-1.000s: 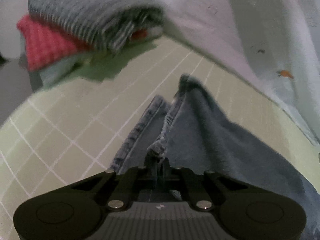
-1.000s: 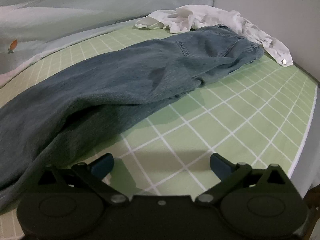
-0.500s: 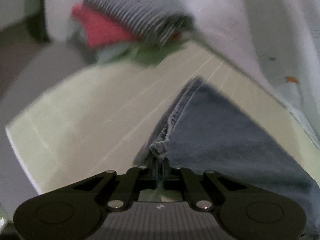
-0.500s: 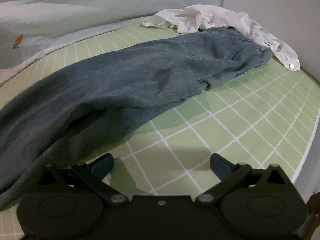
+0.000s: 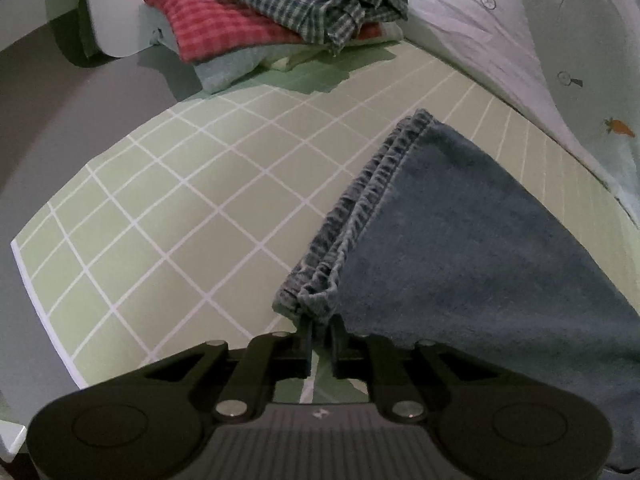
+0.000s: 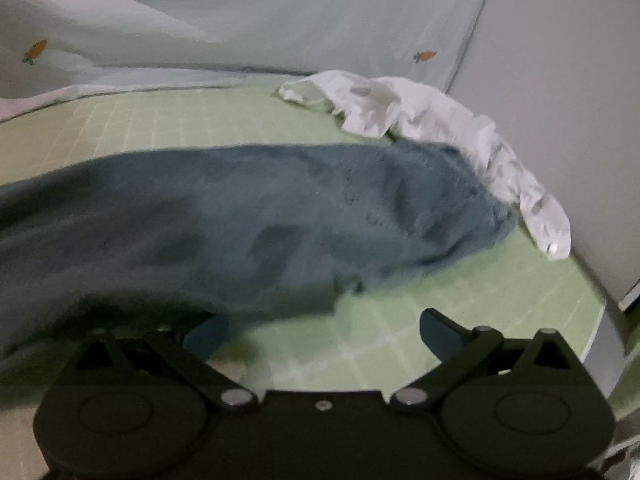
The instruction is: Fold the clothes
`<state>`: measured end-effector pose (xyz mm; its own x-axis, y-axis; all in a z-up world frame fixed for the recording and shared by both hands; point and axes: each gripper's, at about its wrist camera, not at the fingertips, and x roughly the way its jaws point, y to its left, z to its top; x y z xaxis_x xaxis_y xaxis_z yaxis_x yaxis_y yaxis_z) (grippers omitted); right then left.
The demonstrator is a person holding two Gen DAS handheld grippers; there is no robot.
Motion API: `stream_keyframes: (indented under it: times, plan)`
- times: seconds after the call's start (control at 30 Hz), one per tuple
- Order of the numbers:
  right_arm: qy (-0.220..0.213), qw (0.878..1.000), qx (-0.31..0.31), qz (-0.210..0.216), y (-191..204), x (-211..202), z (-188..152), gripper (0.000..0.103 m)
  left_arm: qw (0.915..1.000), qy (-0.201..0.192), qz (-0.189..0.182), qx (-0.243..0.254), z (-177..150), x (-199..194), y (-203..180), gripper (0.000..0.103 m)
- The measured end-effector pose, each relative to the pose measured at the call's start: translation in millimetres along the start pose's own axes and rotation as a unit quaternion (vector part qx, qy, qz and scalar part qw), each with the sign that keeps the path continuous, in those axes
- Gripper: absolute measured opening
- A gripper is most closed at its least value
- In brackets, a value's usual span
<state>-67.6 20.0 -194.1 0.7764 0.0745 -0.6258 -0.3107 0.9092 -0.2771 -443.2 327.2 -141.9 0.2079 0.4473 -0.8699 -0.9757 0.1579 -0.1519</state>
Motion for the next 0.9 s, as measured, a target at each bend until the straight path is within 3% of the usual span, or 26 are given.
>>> stream_keyframes:
  times: [0.23, 0.3, 0.4, 0.47, 0.63, 0.77, 0.83, 0.9]
  plan:
    - [-0.082, 0.996, -0.041, 0.008, 12, -2, 38, 0.103, 0.9999, 0.004, 0.014, 0.004, 1, 0, -5, 0.013]
    - [-0.059, 0.997, -0.044, 0.012, 16, 8, 36, 0.103, 0.9998, 0.005, 0.018, 0.002, 1, 1, -6, 0.013]
    - [-0.017, 0.992, -0.121, -0.036, 32, 29, 19, 0.103, 0.9997, 0.006, 0.025, 0.004, 1, 0, -9, 0.013]
    - [-0.015, 0.987, -0.151, -0.048, 37, 36, 11, 0.103, 0.9996, 0.007, 0.028, 0.006, 1, 0, -10, 0.014]
    - [-0.016, 0.991, -0.117, -0.061, 27, 46, 18, 0.103, 0.9992, 0.010, 0.038, 0.013, 2, 0, -12, 0.019]
    - [-0.016, 0.991, -0.088, -0.102, -7, 36, 26, 0.103, 0.9991, 0.018, 0.036, 0.008, 5, 1, -8, 0.021]
    - [-0.022, 0.993, -0.083, -0.085, -35, 22, 21, 0.103, 0.9994, 0.020, 0.029, -0.003, 6, 2, -4, 0.021]
    - [-0.019, 0.989, -0.125, -0.073, -49, 15, 5, 0.103, 0.9994, 0.019, 0.027, -0.002, 5, 2, -4, 0.021]
